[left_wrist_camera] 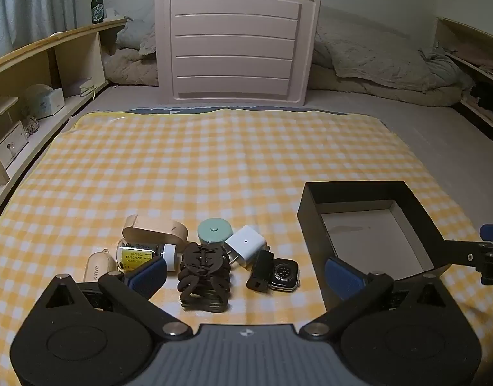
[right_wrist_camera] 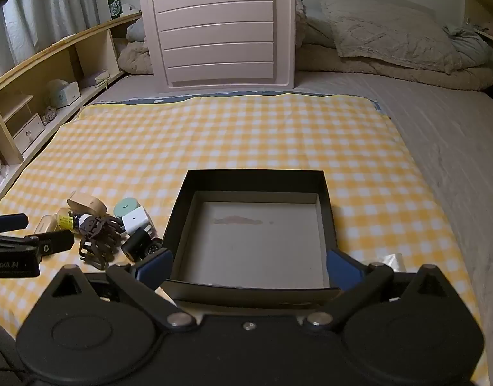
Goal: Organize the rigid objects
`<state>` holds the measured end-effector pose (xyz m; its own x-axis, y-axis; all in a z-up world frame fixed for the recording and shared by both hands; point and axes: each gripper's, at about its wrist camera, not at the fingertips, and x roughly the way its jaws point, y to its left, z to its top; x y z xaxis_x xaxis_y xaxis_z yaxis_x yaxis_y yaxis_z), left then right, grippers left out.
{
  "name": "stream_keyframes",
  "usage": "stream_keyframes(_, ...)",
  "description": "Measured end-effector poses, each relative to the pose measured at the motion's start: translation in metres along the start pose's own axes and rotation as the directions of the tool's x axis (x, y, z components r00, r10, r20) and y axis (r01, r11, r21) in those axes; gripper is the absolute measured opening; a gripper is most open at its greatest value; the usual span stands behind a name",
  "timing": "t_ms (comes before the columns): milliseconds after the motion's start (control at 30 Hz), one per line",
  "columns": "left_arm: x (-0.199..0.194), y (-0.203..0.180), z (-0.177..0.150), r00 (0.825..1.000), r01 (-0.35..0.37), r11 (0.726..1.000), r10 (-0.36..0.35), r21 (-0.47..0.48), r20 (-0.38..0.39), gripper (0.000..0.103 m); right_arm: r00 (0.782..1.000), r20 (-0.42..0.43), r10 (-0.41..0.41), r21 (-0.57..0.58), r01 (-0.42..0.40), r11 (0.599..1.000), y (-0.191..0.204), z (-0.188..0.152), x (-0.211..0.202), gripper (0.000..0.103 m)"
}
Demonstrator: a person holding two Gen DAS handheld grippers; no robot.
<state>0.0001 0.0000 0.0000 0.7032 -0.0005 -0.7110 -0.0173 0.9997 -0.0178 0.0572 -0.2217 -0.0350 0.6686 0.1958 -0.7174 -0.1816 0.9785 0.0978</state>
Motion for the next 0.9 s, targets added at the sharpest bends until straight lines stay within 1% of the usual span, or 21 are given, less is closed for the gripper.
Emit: stream_keyframes(900, 0.0020, 0.0011, 0.0001, 1.000, -0.004, 1.000, 0.004, 0.004, 0.007, 0.103, 1.000, -0.004, -0.002, -0.002, 0.002, 1.000, 0.0007, -0.0003, 0.0017, 0.103)
